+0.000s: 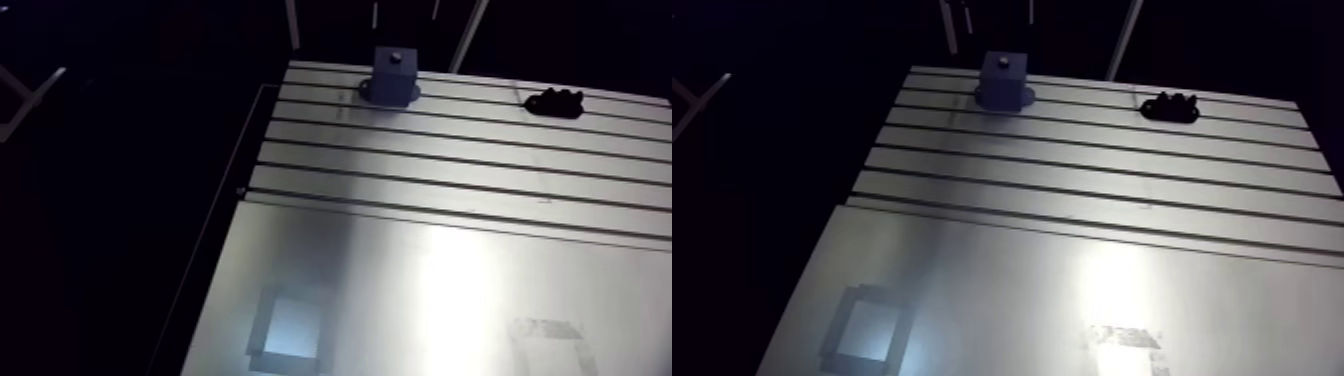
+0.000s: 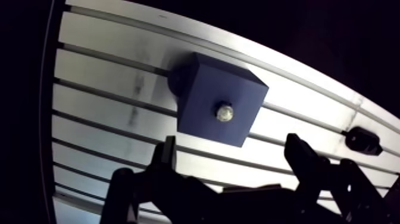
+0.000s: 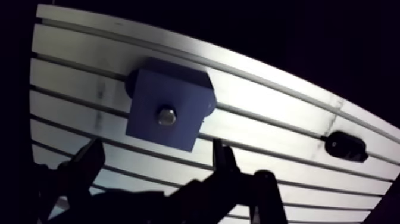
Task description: Pick up the M10 bolt and insert it into the hex recess until seated.
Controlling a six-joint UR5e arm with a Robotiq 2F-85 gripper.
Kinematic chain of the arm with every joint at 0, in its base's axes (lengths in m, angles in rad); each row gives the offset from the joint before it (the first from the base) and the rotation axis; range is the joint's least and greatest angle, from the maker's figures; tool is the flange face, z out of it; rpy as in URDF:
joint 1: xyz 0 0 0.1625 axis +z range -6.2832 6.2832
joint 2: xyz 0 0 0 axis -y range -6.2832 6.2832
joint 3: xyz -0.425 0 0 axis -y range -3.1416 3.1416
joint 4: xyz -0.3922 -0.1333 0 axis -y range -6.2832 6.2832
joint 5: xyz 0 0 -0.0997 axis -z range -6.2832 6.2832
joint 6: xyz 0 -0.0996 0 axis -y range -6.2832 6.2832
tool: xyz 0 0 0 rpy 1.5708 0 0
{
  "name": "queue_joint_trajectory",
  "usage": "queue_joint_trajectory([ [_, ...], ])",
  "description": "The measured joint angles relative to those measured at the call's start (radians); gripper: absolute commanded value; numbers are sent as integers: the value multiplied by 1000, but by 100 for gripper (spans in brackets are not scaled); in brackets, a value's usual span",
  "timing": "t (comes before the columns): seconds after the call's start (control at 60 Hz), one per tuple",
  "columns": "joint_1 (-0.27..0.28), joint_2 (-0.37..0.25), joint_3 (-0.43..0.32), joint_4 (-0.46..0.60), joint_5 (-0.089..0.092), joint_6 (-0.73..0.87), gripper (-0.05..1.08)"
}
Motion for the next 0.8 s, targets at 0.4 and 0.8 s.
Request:
queue_joint_trajectory([
  [0.4,-12,-6,-20,96,23,194,108],
  [0.8,-28,4,-18,43,52,163,108],
])
